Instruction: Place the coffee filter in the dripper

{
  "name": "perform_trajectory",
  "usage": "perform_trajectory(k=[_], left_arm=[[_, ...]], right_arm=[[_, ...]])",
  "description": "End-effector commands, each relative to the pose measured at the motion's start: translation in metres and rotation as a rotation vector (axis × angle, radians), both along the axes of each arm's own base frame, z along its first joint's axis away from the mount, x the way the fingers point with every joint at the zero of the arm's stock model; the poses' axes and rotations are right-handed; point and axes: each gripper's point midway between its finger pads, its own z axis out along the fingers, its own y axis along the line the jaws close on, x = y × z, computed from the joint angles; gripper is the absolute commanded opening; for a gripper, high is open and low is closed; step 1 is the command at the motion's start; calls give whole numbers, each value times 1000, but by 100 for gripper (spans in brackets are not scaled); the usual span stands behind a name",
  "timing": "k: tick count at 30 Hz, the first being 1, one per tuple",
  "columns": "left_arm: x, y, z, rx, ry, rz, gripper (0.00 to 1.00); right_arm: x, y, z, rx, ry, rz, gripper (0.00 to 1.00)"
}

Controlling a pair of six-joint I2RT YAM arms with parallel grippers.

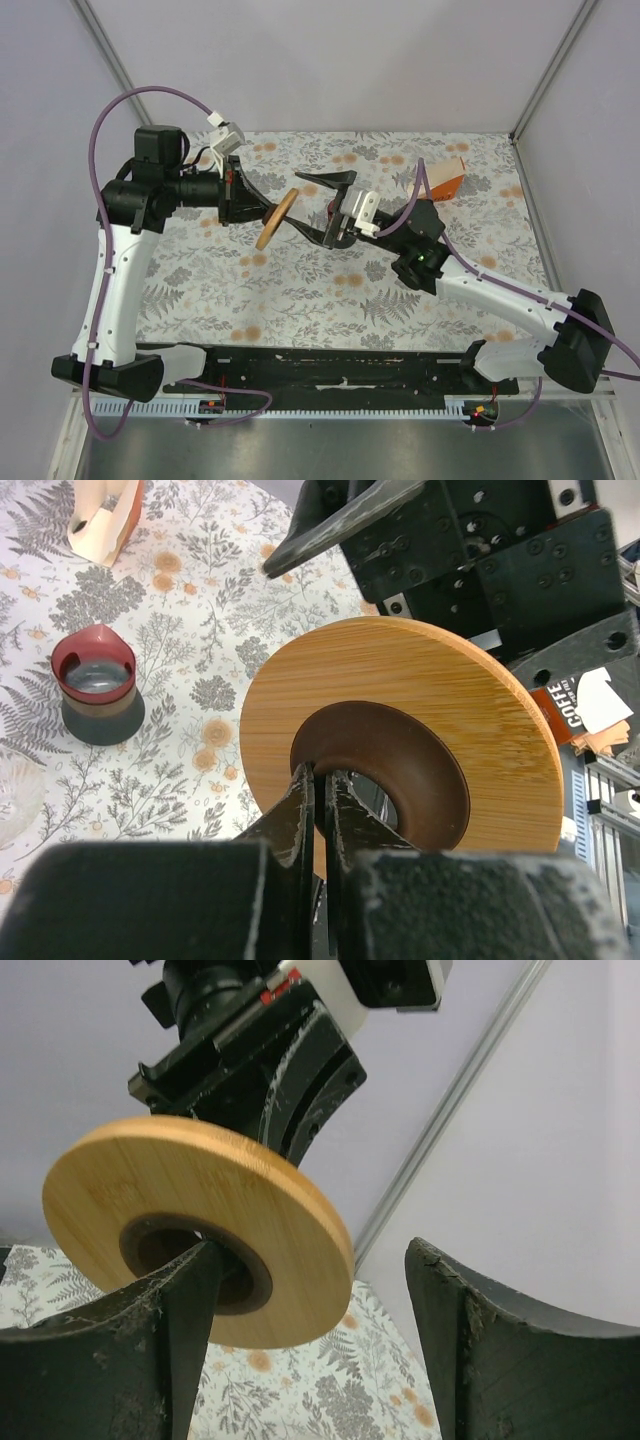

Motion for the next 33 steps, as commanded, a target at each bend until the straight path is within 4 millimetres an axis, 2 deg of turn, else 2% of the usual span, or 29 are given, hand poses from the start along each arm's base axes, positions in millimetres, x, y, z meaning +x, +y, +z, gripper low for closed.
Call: perform_trajectory(k=[1, 7, 9, 11, 16, 19, 23, 25, 28, 33], left_arm=[[-5, -3, 2, -25, 16, -27, 2], [-10, -4, 2, -32, 16, -42, 2], [-10, -5, 0, -34, 27, -48, 2], [-11, -5, -2, -36, 35, -52, 2], [-5, -6, -5, -31, 48, -34, 2], [5, -4, -7, -7, 35, 10, 5], [29, 5, -9, 44, 16, 145, 41], [44, 14, -8, 74, -9, 234, 50], [64, 31, -6, 126, -48, 379, 59], [95, 63, -15, 233, -100, 597, 63]], right_arm=[[-15, -3, 43, 91, -70, 35, 79], [-7, 8, 35, 69, -69, 22, 74], [-5, 9, 35, 69, -70, 18, 68], [-5, 10, 35, 67, -70, 16, 52], [9, 5, 30, 57, -39, -60, 0], [20, 2, 21, 28, 5, -119, 0], [46, -2, 0, -67, 140, -209, 0], [60, -5, -14, -121, 227, -226, 0], [82, -16, -37, -185, 368, -224, 0], [107, -38, -70, -270, 538, -248, 0]])
